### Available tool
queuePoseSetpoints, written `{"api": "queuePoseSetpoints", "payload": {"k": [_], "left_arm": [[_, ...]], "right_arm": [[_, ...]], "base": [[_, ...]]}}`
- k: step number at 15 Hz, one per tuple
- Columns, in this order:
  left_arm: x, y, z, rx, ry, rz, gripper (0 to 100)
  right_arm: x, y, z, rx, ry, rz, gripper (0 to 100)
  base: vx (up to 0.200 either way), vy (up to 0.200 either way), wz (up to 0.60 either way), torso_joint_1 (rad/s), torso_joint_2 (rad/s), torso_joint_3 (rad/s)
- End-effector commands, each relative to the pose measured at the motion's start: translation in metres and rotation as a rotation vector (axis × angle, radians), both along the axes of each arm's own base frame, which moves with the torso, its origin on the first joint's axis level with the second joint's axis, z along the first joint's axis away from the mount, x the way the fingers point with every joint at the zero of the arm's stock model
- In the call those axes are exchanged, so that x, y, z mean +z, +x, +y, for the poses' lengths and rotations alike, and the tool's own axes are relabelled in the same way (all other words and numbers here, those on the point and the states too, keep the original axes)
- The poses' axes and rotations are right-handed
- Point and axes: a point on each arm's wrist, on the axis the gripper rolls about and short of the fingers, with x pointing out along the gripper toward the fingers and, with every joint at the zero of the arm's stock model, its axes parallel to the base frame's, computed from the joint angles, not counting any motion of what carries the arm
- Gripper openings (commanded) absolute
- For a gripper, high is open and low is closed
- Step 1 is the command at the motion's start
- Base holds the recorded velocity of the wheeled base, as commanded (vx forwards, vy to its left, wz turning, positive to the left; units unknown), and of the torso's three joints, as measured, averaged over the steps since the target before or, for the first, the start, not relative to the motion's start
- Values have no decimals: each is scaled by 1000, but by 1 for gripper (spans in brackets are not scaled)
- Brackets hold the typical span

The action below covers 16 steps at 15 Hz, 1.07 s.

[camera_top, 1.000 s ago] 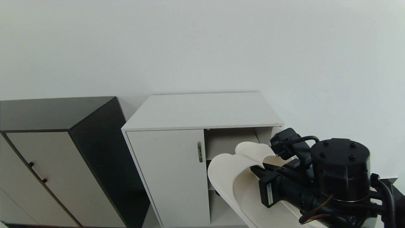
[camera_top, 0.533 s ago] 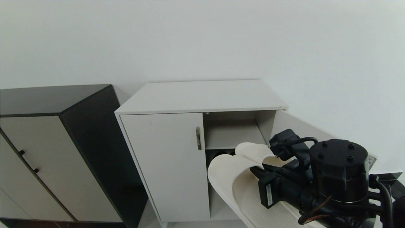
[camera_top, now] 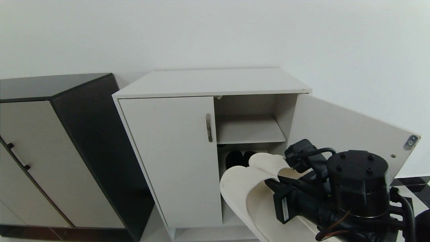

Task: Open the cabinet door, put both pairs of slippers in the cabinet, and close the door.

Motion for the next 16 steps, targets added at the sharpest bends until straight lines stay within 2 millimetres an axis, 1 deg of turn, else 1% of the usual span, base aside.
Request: {"api": "queuePoseSetpoints", "payload": {"k": [1, 6, 10, 14, 16], "left_arm": [[0, 0, 0, 0, 0, 1, 0], [0, 0, 0, 0, -2, 1, 0], [0, 0, 0, 0, -2, 1, 0], [0, 0, 0, 0, -2, 1, 0], [0, 0, 0, 0, -2, 1, 0]], "right_arm": [[-1, 0, 0, 2, -1, -1, 0], [-4, -1, 0, 3, -9, 5, 0], [-6, 0, 1, 3, -14, 11, 0], [-8, 1, 2, 1, -18, 15, 0], [-12, 8, 9, -18, 0, -15, 0]], "base": [[0, 0, 0, -134, 461, 334], [0, 0, 0, -103, 452, 347], [0, 0, 0, -44, 400, 349], [0, 0, 0, -2, 75, 64], [0, 0, 0, 0, 0, 0]]}}
